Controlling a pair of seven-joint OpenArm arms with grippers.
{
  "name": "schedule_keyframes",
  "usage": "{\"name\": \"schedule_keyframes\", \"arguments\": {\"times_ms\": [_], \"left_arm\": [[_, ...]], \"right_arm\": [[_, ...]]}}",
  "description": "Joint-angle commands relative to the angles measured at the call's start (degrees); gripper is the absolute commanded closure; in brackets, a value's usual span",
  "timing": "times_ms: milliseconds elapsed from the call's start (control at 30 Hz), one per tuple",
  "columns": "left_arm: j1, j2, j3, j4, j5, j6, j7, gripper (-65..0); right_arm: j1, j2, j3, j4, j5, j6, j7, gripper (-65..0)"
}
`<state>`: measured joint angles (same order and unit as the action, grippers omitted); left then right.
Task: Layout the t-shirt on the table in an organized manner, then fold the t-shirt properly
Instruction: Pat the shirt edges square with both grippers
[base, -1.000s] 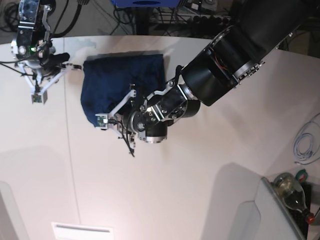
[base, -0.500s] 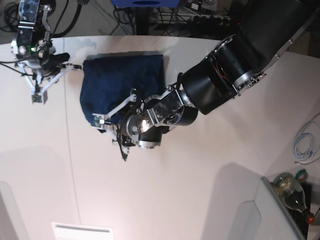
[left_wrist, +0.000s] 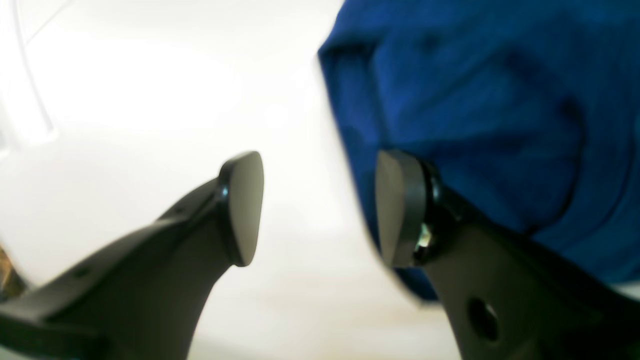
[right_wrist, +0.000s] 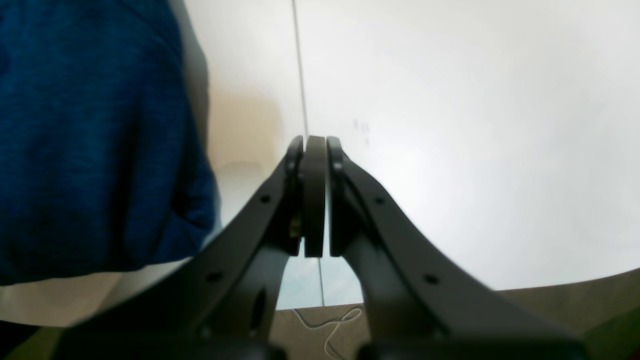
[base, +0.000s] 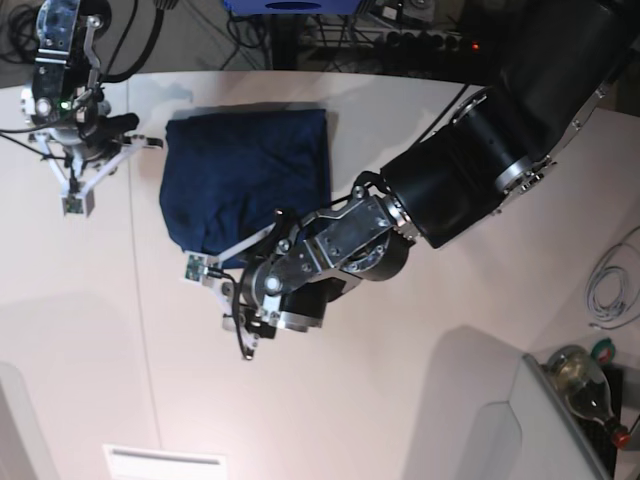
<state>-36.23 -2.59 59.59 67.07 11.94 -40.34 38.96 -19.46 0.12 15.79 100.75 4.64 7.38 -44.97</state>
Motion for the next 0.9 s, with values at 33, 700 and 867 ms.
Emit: {"name": "schedule_keyframes", "arguments": {"times_ms": [33,700,867], "left_arm": [[-1.62,-1.23,-0.47,4.18,-0.21,0.34,1.26,-34.7],[36.36,-4.05,-35.2,33.37,-0.3,0.34,2.67,0.0],[42.87,-4.93,-39.94,33.11,-5.75,0.34,-3.84,0.0]], "right_arm": [[0.43,0.36,-0.1,0.92,0.15,-0.3,0.88,-0.8],[-6.69,-0.78,-4.23,7.78,0.23,5.85,7.39,-0.8],[-7.66,-0.52,-12.76,5.76,0.06,6.56,11.08,-0.8]]}}
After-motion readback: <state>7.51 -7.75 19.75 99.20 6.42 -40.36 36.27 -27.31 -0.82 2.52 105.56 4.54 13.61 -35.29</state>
